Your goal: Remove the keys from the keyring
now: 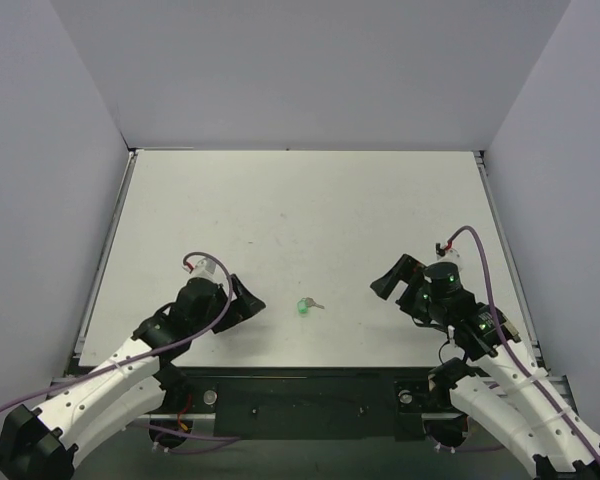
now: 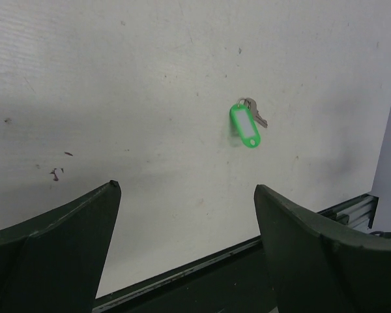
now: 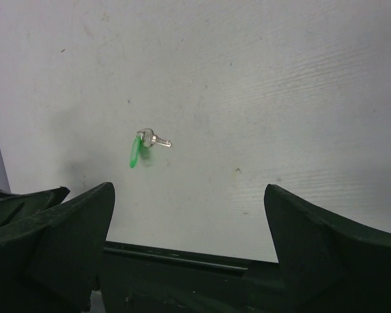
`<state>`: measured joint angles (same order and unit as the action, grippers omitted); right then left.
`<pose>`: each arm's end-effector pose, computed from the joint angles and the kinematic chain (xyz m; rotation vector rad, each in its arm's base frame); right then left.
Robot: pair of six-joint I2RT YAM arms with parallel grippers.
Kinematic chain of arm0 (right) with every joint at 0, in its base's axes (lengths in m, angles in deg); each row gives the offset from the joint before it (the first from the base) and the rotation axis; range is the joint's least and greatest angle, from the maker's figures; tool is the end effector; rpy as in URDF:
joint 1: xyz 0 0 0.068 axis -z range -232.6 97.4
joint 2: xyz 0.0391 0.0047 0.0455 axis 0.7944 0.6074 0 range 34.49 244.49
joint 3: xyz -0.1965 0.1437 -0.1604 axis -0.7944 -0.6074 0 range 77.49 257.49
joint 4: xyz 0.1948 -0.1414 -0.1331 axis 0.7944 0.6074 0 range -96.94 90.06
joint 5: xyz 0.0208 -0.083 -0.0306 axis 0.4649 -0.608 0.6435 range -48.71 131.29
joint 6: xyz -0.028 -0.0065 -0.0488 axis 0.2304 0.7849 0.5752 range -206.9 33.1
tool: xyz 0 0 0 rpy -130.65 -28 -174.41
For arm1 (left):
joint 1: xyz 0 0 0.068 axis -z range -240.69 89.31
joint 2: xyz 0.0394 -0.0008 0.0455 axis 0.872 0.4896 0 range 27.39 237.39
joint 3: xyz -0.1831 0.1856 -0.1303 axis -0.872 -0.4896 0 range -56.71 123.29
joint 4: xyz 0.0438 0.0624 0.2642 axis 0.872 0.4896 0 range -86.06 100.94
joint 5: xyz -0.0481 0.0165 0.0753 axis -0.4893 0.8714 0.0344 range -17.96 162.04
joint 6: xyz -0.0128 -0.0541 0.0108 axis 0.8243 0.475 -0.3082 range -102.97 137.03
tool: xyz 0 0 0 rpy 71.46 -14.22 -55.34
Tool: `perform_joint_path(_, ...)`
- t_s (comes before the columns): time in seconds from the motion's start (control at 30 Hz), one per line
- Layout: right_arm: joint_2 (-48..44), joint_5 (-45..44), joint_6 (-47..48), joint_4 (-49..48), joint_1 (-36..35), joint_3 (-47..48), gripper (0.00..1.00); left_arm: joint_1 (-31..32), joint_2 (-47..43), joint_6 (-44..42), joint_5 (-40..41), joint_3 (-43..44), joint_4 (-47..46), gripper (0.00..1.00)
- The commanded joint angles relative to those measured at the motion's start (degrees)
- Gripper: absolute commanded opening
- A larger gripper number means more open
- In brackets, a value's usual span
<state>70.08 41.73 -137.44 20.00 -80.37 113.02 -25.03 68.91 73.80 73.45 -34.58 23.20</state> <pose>0.1329 0.0703 0.2865 0.4201 2.1127 0.8400 0.1315 -0.0931 0.2008 -0.4503 2.3402 -0.8064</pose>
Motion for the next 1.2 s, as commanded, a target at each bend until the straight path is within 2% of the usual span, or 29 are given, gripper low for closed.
perform_joint_path(0.0,0.1,6.4,-2.5,-5.8,0.0,-2.5,0.93,2.6,-1.7,3.9,-1.4,-3.9,-11.7,0.93)
perform_joint_path(0.17,-0.4,7.1,-3.5,-8.3,-0.2,-3.7,0.92,5.8,4.4,6.5,-3.3,-7.1,-23.0,0.87)
perform_joint_path(0.33,-0.1,7.6,-4.5,-10.1,-0.4,-4.8,0.92,12.8,11.7,10.2,1.7,-8.2,-32.8,0.84)
perform_joint_path(0.53,-0.3,8.0,-5.3,-12.0,-0.5,-6.2,0.92,16.6,20.7,16.9,6.1,-10.2,-44.5,0.76)
perform_joint_path(0.93,1.1,7.8,-5.4,-13.8,-0.5,-6.9,0.92,21.1,34.4,31.4,15.5,-10.3,-57.3,0.72)
perform_joint_path(1.07,1.1,7.6,-5.4,-13.9,-0.6,-6.9,0.92,23.7,38.7,39.8,18.9,-10.0,-58.4,0.69)
perform_joint_path(1.17,1.1,7.5,-5.4,-13.9,-0.6,-7.0,0.92,24.4,42.0,42.0,19.6,-10.4,-62.7,0.66)
